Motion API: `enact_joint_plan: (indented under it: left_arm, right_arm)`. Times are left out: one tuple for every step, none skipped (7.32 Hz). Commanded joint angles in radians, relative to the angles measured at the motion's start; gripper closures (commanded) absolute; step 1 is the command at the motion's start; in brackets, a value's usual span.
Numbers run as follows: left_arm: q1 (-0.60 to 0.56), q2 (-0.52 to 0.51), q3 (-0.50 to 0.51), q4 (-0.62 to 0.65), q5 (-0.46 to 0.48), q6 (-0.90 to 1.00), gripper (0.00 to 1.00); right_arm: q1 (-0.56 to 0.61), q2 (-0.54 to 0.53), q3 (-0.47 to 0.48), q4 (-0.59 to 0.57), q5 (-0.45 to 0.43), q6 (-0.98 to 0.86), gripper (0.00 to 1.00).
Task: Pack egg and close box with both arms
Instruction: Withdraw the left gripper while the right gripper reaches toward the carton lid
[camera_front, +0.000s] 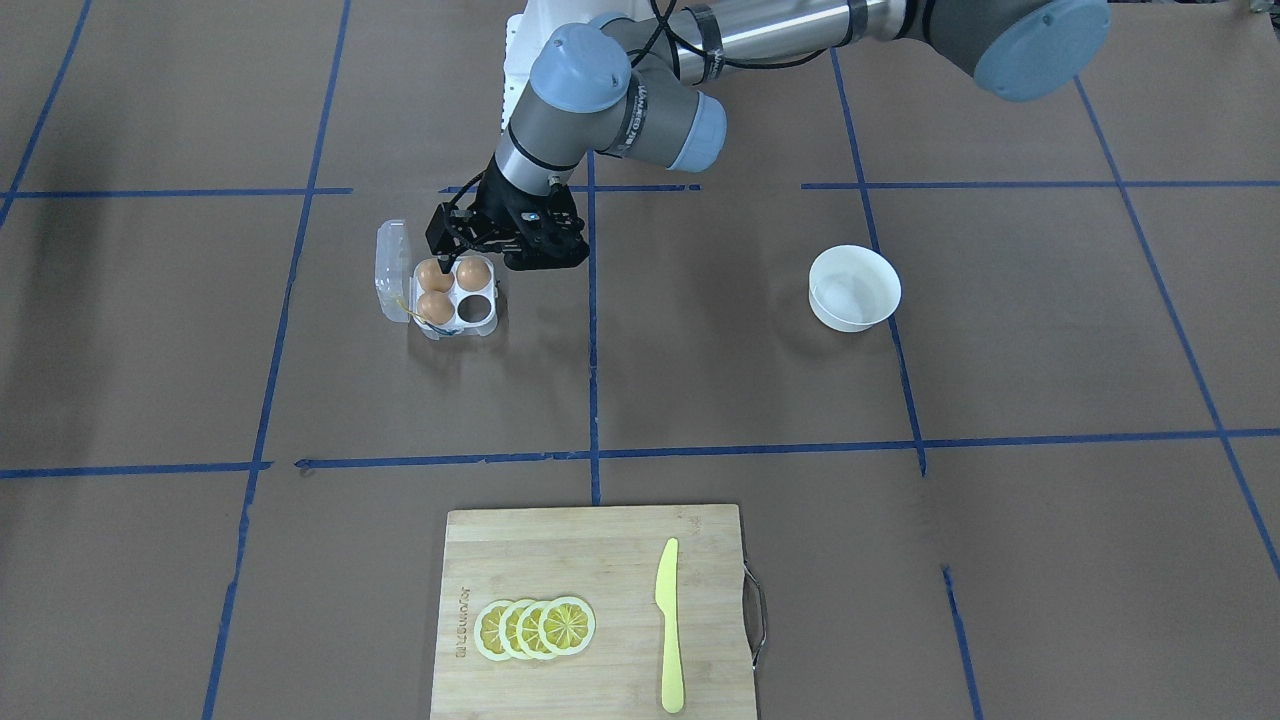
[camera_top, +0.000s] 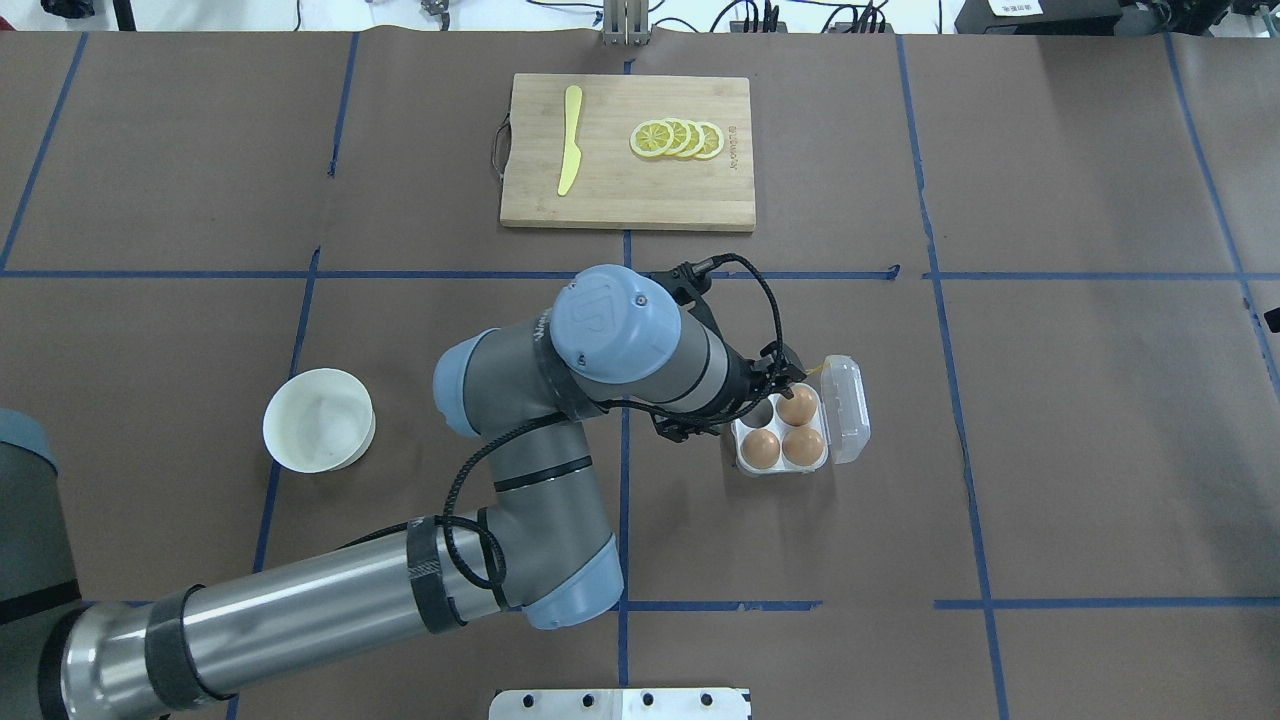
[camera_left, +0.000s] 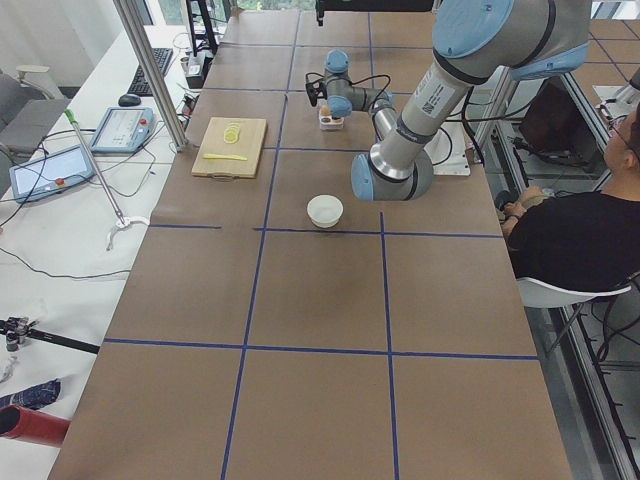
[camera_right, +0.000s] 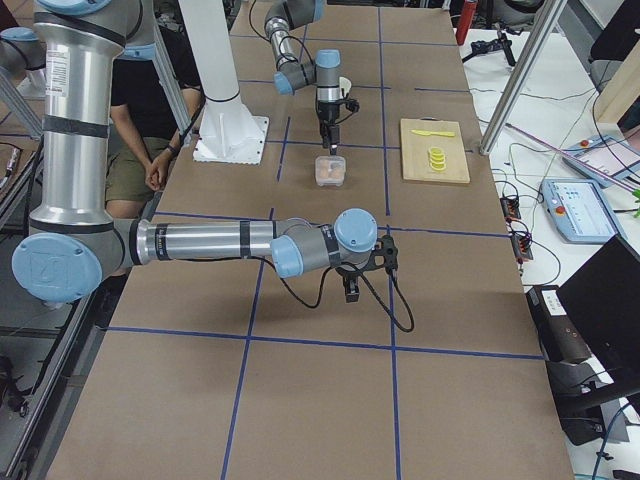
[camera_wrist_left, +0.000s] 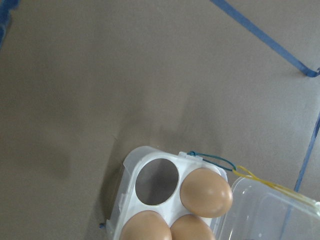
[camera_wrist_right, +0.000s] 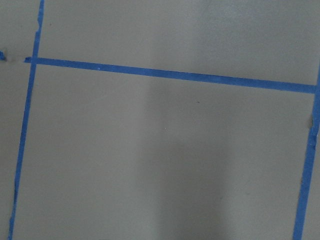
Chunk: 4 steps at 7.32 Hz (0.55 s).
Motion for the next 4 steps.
enact_joint_plan:
  left_arm:
    - [-0.076,0.173,-0.197,0.084,-0.002,0.144,0.11]
    - [-0.145,0.216,-0.233,0.132,-0.007,0.268,0.11]
    - [-0.226,0.295,-0.261,0.125,-0.029,0.42,0.11]
    - [-0.315,0.396,-0.29,0.117,-0.1,0.572,0.11]
  right_arm:
    - [-0.07,0.043,0.031,0.001,-0.009,0.15,0.0]
    - [-0.132,0.072,0.063,0.001,-0.03,0.272,0.0]
    - [-0.197,0.12,0.088,0.001,-0.07,0.381,0.0]
    - [-0.283,0.176,0.1,0.001,-0.127,0.499,0.0]
